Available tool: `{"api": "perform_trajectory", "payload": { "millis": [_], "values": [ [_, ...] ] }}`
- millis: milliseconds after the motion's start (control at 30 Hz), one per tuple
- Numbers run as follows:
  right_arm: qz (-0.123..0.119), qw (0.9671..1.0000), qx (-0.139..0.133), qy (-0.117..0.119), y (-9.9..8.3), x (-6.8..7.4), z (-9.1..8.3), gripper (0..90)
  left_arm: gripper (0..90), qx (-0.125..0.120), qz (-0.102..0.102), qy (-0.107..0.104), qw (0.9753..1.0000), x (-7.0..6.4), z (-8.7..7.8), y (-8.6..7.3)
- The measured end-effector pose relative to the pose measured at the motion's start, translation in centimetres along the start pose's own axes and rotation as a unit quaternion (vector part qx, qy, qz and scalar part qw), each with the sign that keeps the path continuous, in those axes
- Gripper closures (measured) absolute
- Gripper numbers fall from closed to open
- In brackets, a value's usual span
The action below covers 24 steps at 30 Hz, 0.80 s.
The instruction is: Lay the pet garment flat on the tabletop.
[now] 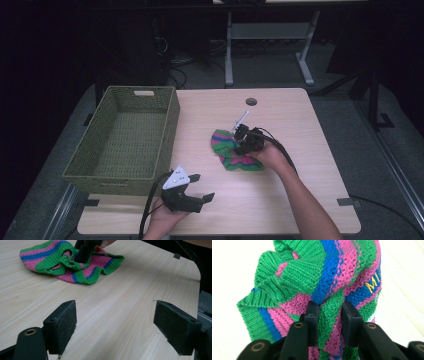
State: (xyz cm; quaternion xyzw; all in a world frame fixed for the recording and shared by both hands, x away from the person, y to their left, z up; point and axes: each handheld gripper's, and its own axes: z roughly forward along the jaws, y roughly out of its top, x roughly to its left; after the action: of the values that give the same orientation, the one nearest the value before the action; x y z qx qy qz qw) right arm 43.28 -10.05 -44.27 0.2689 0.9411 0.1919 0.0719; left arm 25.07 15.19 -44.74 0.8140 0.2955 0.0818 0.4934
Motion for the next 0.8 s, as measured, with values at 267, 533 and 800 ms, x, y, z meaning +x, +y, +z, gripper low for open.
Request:
{"api": "perform_trajectory", "payload": {
  "millis": [267, 533, 800],
  "values": [
    [0.007, 0.9999, -0.008, 0.008, -0.2, -0.3, -0.1, 73.1, 18.3, 0.001, -0.001, -0.001, 1.0000, 0.2, 0.0, 0.0],
    [0.024, 0.9989, -0.030, 0.024, -0.5, -0.9, -0.9, 74.1, 18.4, 0.002, -0.005, 0.000, 1.0000, 0.5, -0.1, 0.0],
    [0.041, 0.9975, -0.043, 0.037, -1.1, -1.5, -2.0, 74.5, 18.4, -0.001, -0.003, 0.001, 1.0000, 0.4, -0.2, 0.1]
  ]
}}
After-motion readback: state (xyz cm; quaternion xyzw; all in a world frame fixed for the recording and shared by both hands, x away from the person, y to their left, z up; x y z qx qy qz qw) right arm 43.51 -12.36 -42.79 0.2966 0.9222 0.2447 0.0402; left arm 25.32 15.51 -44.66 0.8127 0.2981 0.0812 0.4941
